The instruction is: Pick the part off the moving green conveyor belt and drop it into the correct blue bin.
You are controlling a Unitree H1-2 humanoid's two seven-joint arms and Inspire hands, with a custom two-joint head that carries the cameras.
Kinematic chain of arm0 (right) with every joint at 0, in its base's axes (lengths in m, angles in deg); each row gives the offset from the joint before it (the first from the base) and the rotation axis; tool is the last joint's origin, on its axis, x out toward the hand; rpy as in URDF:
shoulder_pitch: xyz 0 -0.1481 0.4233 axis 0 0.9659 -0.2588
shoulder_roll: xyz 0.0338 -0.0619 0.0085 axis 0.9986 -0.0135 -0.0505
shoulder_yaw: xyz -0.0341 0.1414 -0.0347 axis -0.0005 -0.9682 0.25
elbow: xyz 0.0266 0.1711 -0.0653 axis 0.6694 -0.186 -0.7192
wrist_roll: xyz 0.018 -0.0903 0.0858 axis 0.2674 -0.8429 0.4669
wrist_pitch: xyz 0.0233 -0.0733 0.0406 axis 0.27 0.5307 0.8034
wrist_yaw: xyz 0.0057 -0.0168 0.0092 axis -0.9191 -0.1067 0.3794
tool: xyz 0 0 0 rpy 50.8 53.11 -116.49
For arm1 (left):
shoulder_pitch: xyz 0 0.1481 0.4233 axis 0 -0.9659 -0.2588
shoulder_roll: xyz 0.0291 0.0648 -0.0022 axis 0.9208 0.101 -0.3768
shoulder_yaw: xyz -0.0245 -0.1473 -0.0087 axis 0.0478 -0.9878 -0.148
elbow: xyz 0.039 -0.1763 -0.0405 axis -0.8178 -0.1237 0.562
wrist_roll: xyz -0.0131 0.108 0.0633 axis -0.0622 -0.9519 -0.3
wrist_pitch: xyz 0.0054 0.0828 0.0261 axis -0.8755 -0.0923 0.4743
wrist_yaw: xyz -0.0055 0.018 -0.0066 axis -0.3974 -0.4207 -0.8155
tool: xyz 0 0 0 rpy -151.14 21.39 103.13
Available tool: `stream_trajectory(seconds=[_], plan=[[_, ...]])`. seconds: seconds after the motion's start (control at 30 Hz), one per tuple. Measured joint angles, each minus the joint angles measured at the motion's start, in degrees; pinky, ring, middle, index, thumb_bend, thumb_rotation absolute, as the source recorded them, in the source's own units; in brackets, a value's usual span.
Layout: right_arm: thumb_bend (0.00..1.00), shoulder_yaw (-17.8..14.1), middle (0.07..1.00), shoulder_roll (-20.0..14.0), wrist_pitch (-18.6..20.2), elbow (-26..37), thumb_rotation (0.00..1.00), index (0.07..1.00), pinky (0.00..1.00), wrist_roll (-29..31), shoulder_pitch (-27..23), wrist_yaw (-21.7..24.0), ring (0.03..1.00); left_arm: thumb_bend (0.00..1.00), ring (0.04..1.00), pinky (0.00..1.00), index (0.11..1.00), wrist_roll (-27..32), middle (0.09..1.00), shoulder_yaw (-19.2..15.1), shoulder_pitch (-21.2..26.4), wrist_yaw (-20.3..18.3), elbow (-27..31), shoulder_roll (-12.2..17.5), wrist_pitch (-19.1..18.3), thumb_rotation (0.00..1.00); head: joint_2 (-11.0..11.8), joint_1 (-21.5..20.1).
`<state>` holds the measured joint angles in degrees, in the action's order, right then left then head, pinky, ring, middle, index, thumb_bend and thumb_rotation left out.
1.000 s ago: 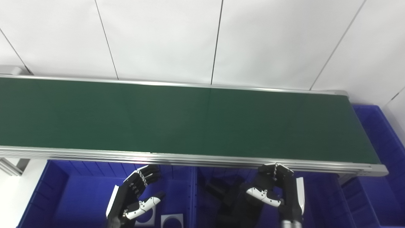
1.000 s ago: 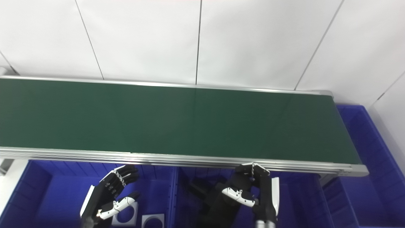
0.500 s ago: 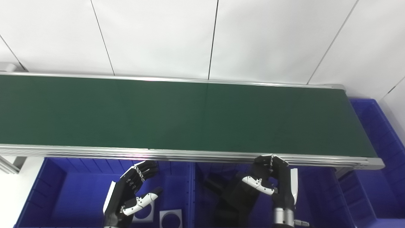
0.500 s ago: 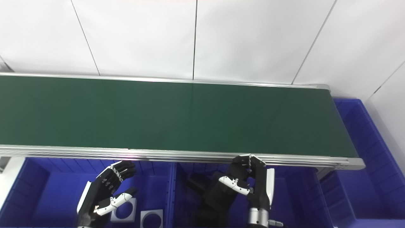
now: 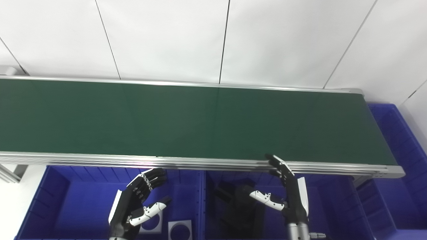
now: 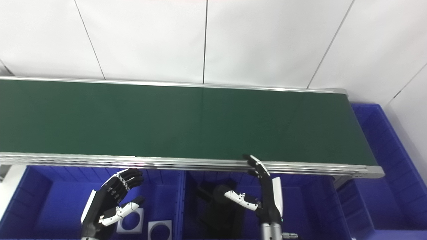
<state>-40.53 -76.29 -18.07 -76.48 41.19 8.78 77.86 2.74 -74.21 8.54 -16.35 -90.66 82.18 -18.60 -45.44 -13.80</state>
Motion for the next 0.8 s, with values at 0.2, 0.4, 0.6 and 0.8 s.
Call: stream_trajectory(seconds=[0.2, 0.4, 0.6, 0.8], plan=[[1.00, 0.63, 1.000, 0.02, 2.03, 1.78, 0.71, 1.000, 0.91, -0.05, 0.92, 1.50, 1.000, 0.57, 0.713, 0.76, 0.711, -0.02, 0.731, 0.16, 0.13, 0.00, 0.01, 0.03, -0.01, 0.00, -0.09, 0.00], [0.89, 0.50, 0.978, 0.27, 1.05, 2.24, 0.53, 1.000, 0.82, 0.27, 1.63, 1.02, 0.933, 0.58, 0.711, 0.76, 0.709, 0.00, 0.728, 0.30, 0.27, 0.00, 0.00, 0.11, -0.47, 0.00, 0.26, 0.17], [0.77, 2.73, 0.907, -0.01, -6.07, 3.12, 0.35, 0.915, 0.77, 5.41, 2.45, 1.41, 0.860, 0.58, 0.714, 0.77, 0.707, 0.08, 0.730, 0.33, 0.42, -0.01, -0.43, 0.12, -0.66, 0.00, 1.14, 0.61], [0.72, 7.80, 0.825, -2.58, -6.80, 4.54, 0.23, 0.858, 0.69, 9.48, 2.68, 1.86, 0.785, 0.59, 0.704, 0.75, 0.706, 0.04, 0.726, 0.33, 0.65, -0.01, -1.61, 0.13, -0.64, 0.00, 1.93, 1.14]])
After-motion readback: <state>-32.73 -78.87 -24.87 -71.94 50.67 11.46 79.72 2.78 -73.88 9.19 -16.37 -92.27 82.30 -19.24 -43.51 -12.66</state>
